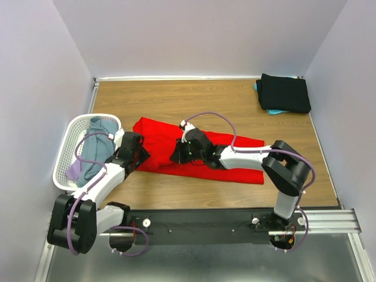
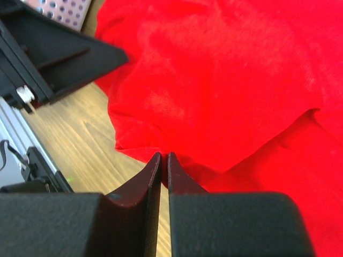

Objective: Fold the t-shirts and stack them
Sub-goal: Fold the tshirt

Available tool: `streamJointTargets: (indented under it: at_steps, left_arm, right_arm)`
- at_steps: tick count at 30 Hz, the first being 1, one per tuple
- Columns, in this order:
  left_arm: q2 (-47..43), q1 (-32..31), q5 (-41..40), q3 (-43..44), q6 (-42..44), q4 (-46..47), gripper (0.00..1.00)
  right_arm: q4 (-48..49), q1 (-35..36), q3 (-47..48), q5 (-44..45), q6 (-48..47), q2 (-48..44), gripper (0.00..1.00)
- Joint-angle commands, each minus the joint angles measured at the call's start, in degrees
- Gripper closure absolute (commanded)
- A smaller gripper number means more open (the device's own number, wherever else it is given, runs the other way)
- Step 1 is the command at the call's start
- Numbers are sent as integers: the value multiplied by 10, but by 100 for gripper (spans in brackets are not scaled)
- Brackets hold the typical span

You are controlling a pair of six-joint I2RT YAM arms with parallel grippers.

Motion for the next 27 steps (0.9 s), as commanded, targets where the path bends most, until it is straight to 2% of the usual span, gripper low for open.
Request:
streamJointTargets:
  at_steps: [1, 12, 19, 27]
  left_arm:
    - [6, -2, -13, 20, 8, -4, 55]
    - [41, -2, -2, 52, 34, 8, 55]
    - [44, -2, -8, 52, 37, 9, 56]
    - [43, -2, -2, 70, 59, 16, 56]
  right_arm:
    - [-5, 12, -15, -8, 7, -20, 85]
    - [-12, 12, -50, 40, 5, -32, 86]
    - [-35, 8, 10, 48, -14, -6, 85]
    - [-67, -37, 113, 47, -26, 48, 85]
